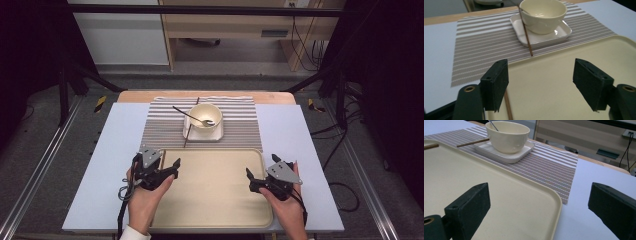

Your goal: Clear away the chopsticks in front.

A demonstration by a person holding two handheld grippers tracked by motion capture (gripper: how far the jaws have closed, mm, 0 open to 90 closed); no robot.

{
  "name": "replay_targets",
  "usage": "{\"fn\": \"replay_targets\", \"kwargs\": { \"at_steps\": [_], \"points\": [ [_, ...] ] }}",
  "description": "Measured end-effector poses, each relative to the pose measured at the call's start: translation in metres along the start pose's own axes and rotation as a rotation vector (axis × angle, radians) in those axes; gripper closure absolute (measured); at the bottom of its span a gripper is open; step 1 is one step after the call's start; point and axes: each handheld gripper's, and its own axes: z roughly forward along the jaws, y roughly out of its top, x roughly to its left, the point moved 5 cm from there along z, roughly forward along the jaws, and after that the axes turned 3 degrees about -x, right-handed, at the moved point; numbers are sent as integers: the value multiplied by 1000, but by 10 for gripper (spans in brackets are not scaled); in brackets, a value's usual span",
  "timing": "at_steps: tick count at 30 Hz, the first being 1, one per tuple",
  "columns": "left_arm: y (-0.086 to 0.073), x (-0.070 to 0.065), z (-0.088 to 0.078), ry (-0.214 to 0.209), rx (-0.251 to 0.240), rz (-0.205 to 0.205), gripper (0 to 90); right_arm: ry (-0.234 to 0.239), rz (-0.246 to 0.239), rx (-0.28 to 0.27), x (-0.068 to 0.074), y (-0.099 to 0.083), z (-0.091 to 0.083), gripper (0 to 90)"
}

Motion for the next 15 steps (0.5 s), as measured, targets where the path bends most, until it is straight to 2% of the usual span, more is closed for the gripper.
{"fn": "replay_targets", "kwargs": {
  "at_steps": [5, 9, 11, 12, 15],
  "points": [
    [12, -4, 10, -31, -2, 46, 229, -5, 0, -4, -1, 0, 0, 42],
    [21, -4, 17, -36, -1, 80, 213, -11, 2, -14, -3, 1, -1, 42],
    [25, -3, 21, -52, -10, 83, 209, -14, 7, -19, -4, 2, -2, 42],
    [28, -2, 22, -59, -16, 71, 205, -15, 8, -23, -5, 2, -2, 42],
    [36, 1, 25, -55, -29, 81, 202, -20, 9, -37, -7, 3, -3, 46]
  ]
}}
